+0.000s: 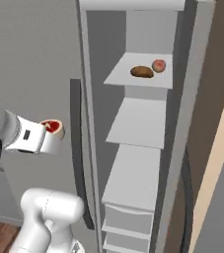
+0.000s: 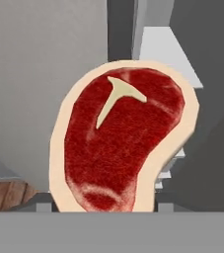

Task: Take the steak, potato, and peach from the freezer and place them in the bowl on the counter.

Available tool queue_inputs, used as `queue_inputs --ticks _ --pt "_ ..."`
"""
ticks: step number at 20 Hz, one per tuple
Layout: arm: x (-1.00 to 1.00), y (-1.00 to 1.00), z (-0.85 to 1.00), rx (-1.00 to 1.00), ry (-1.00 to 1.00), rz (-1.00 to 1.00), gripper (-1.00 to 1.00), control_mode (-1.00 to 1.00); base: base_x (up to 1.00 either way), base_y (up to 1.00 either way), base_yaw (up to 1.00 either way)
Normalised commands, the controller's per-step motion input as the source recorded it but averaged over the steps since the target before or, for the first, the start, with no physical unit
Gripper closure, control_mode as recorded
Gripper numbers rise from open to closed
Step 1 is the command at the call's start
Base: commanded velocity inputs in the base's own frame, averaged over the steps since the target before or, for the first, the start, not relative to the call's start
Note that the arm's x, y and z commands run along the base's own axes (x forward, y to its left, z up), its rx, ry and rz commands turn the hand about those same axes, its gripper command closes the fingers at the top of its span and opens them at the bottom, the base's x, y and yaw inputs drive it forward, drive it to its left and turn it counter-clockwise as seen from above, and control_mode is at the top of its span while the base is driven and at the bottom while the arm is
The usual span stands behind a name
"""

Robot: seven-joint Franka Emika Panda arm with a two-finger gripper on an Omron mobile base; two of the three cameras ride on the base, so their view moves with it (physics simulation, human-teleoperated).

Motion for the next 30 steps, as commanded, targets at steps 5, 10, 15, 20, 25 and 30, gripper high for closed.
queue_inputs --ticks 5,10,15,20,25,30 --pt "0.00 0.00 0.00 0.00 0.00 0.00 1.00 1.00 -0.06 1.00 0.00" --pt "0.00 0.00 0.00 0.00 0.00 0.00 1.00 1.00 0.00 1.00 0.00" --pt "0.00 0.00 0.00 0.00 0.00 0.00 1.00 1.00 0.00 1.00 0.00" --pt "0.00 0.00 0.00 0.00 0.00 0.00 1.00 1.00 0.00 0.95 0.00" --pt "0.00 0.00 0.00 0.00 0.00 0.00 1.00 1.00 0.22 0.38 0.00" --pt "0.00 0.00 0.00 0.00 0.00 0.00 1.00 1.00 0.35 0.12 0.00"
